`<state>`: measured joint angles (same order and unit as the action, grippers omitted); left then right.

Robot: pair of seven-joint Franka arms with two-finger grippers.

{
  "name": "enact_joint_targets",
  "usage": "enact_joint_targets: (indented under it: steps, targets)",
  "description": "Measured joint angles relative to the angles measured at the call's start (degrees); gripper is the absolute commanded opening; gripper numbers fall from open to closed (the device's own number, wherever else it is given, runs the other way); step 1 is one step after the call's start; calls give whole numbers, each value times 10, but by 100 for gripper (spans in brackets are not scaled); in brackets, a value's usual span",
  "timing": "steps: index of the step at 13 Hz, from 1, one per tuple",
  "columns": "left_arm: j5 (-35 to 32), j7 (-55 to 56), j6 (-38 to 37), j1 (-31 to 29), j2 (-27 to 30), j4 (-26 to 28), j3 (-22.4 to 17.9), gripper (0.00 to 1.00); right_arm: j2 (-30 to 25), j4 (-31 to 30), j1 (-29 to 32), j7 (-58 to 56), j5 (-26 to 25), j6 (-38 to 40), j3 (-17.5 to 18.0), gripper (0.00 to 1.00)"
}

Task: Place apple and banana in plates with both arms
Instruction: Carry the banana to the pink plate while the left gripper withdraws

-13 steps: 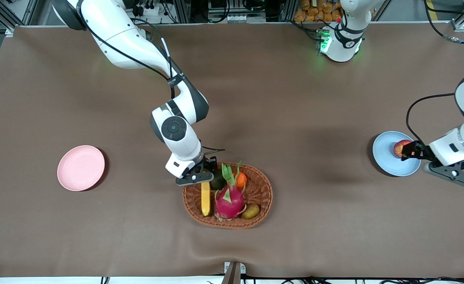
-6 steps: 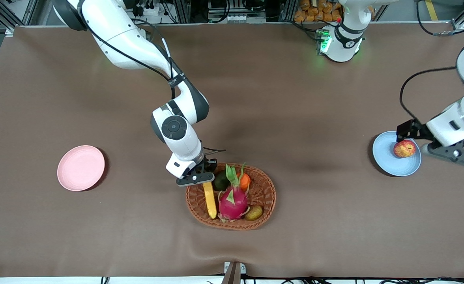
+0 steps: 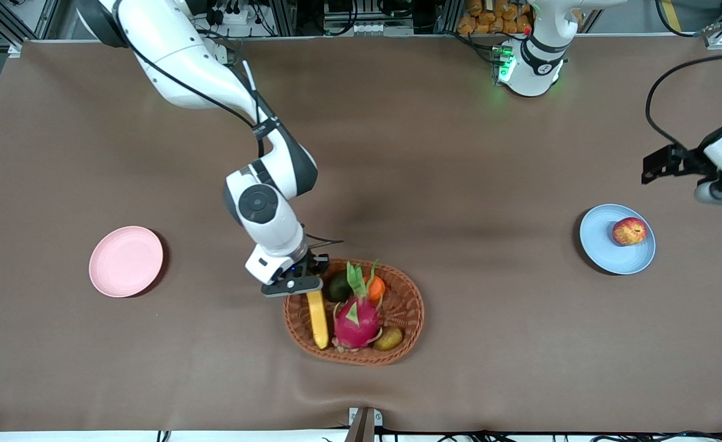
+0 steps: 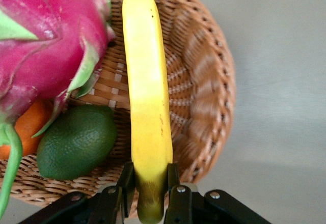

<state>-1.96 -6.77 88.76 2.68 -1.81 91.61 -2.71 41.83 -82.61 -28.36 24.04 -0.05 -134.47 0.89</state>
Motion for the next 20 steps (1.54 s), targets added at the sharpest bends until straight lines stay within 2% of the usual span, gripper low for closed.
enact_joint_targets:
  steps: [4,6,9,11,16,20]
  targets:
    - [0,37,-45,0,42,2,-4,100,-42,11,46,2,90,58,-2,0]
    - [0,37,-46,-3,47,8,-11,100,-64,12,74,2,104,104,-3,0]
    - [0,37,-30,-4,45,6,-12,100,-90,8,115,-7,104,191,-4,0]
    - [0,39,-17,-4,42,2,-12,100,-111,-14,149,-30,104,216,-6,0]
    - [1,63,-10,-4,49,-8,-10,100,-193,-146,259,-180,97,219,-10,0]
    - [2,94,-10,-3,51,-9,1,100,-235,-234,303,-200,19,174,-10,0]
